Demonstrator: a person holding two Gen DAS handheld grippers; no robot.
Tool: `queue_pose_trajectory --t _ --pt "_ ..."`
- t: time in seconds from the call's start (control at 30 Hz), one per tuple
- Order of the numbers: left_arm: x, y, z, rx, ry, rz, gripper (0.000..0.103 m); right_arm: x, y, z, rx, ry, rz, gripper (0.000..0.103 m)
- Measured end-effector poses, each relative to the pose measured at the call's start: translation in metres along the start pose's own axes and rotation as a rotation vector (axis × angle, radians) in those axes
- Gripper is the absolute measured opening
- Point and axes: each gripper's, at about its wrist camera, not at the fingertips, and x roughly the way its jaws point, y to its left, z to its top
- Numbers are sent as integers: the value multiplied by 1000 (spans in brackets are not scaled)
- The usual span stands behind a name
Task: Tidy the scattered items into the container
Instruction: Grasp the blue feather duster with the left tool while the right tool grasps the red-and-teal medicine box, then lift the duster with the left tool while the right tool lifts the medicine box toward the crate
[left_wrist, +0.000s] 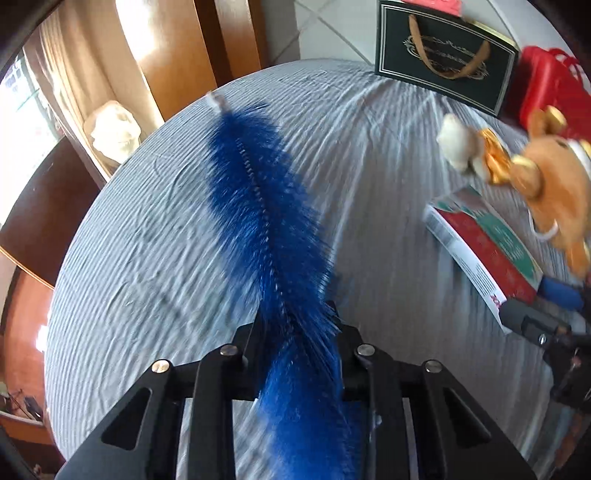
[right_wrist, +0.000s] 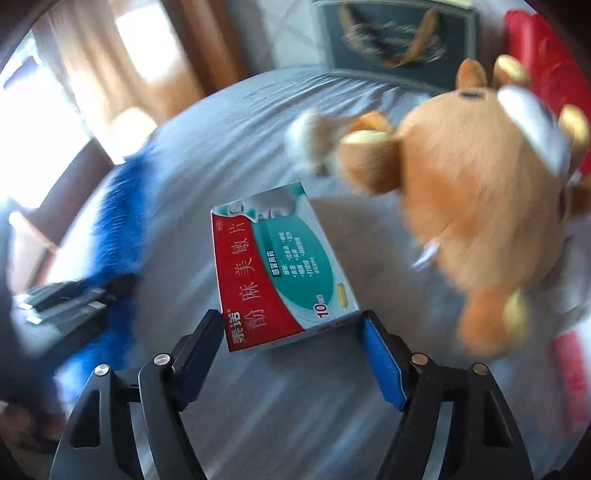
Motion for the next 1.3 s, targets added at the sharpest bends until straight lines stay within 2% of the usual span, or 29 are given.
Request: queue_pose_trajectory --t 0.1,0.13,0.17,0.2,0.23,0.27,0.3,0.37,0.43,0.5,0.53,0.57,0.6,0.67,0.7,0.77,0.83,0.87,0.93,1.2,1.3 --pt "-12 10 -14 25 26 -3 26 -6 9 -2 -40 -5 -2 76" --pt "-17 15 -17 15 36 -12 26 -7 10 0 -46 -13 -11 80" --pt "-21 19 -18 0 42 -21 26 -8 10 3 -54 -19 -20 93" --pt "-23 21 -16 -15 42 -29 28 -8 11 7 -66 -23 -27 99" --pt "-26 23 -12 -31 33 -33 34 -7 13 9 -79 -27 -34 103" --pt "-29 24 -7 -43 17 -29 45 -5 15 12 -92 -28 -46 103" --pt "-30 24 -2 -51 2 -19 51 -3 16 14 -103 -29 -58 103" --pt "-28 22 9 -73 -29 16 76 1 17 16 -109 -32 -68 103" --pt "-21 26 14 -104 -34 29 78 4 18 14 -108 -30 -71 103" --pt "-2 29 14 -133 17 34 75 11 19 12 -103 -24 -76 100" --pt "7 30 13 -155 32 21 66 14 18 10 -100 -17 -78 90" --pt "11 31 9 -177 27 7 58 16 22 8 -101 -17 -86 85" --pt "11 32 5 -182 17 1 57 17 27 9 -110 -20 -100 83" --pt "15 27 -2 -168 6 -10 41 17 31 9 -132 -23 -123 83" --pt "17 24 -4 -160 3 -14 38 16 32 8 -137 -27 -126 83" --pt "22 18 -6 -132 -5 3 24 16 35 7 -153 -33 -134 85" --pt "25 15 -10 -114 -21 29 21 18 41 7 -182 -39 -167 84" --pt "24 14 -12 -106 -35 41 20 19 45 7 -194 -40 -179 79" --pt "20 11 -16 -84 -68 74 19 20 51 7 -194 -29 -179 79" --pt "-12 14 -18 -51 -150 113 16 2 74 -1 -170 -64 -125 79" --pt "-32 15 -14 -44 -184 122 11 -14 81 3 -170 -95 -117 79"
